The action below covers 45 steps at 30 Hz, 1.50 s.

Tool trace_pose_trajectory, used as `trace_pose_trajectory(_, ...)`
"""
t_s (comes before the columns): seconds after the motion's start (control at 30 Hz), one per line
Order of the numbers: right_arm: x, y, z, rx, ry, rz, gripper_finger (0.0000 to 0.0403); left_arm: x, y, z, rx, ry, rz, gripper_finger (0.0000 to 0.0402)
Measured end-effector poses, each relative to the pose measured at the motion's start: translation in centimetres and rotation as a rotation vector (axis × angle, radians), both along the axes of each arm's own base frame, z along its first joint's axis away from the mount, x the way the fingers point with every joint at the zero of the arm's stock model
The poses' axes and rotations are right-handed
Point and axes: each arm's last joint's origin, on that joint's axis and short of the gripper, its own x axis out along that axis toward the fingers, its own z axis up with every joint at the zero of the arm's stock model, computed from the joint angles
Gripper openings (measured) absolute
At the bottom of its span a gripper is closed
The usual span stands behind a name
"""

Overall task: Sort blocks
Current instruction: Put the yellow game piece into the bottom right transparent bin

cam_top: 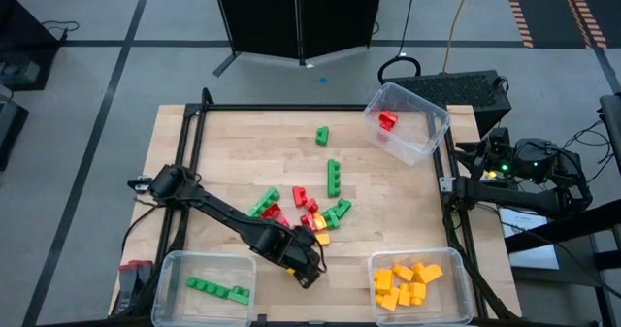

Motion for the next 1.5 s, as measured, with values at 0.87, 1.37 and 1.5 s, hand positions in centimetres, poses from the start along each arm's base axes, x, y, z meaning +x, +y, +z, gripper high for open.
trace_pose_trajectory(0.87, 0.0, 0.0, 0.0, 0.001, -0.001, 0.004, 0.0208, 0.5, -1.0, -4.9, -0.078, 0.191, 0.246, 0.0231)
trace_pose_trajectory(1.37, 0.0, 0.0, 0.0, -0.019, 0.012, 0.014, 0.0208, 1.1, -0.8, -7.2, -0.089, 0.264, 0.279, 0.0198)
trace_pose_trajectory(1.5, 0.0, 0.0, 0.0, -0.019, 0.013, 0.014, 0.0208, 1.1, -0.8, -7.2, -0.079, 0.26, 0.271, 0.0141)
